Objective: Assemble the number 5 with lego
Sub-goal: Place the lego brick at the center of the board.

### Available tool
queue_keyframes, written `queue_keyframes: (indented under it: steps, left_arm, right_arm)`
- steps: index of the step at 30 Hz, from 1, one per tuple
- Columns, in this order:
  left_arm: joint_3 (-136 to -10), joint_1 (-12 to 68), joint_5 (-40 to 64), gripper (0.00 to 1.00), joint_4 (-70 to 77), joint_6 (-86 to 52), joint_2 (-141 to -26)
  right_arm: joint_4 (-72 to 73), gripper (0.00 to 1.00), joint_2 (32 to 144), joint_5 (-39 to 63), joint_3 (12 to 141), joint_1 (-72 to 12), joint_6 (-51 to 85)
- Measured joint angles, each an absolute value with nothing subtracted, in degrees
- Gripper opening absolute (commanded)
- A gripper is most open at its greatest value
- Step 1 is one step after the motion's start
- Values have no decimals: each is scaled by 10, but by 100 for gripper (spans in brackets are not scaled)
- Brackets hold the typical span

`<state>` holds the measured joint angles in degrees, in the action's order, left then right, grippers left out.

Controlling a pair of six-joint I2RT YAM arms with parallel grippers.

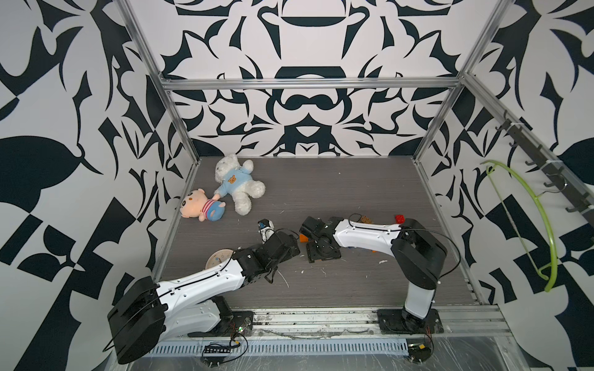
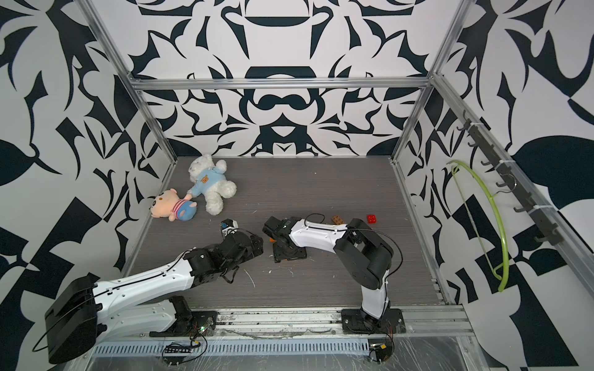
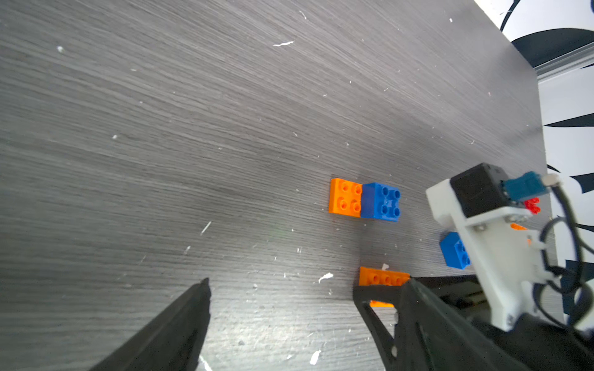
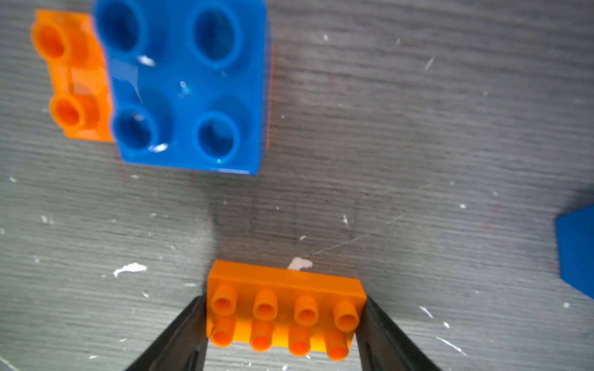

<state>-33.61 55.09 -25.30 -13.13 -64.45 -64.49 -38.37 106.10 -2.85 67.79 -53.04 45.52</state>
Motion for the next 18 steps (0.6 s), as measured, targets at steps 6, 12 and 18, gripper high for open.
queue_keyframes:
  steps: [6, 12, 18]
  left_arm:
    - [-340, 551, -252, 99, -131, -638, -653]
    - [-340, 551, -248, 99, -131, -634, -662]
    - [-347, 551, -245, 99, -131, -632, -668]
  right_arm:
    - [-397, 76, 1023, -45, 678, -530, 455]
    - [-399, 72, 995, -52, 678, -530, 451]
    - [-397, 73, 1023, -43, 678, -530, 449]
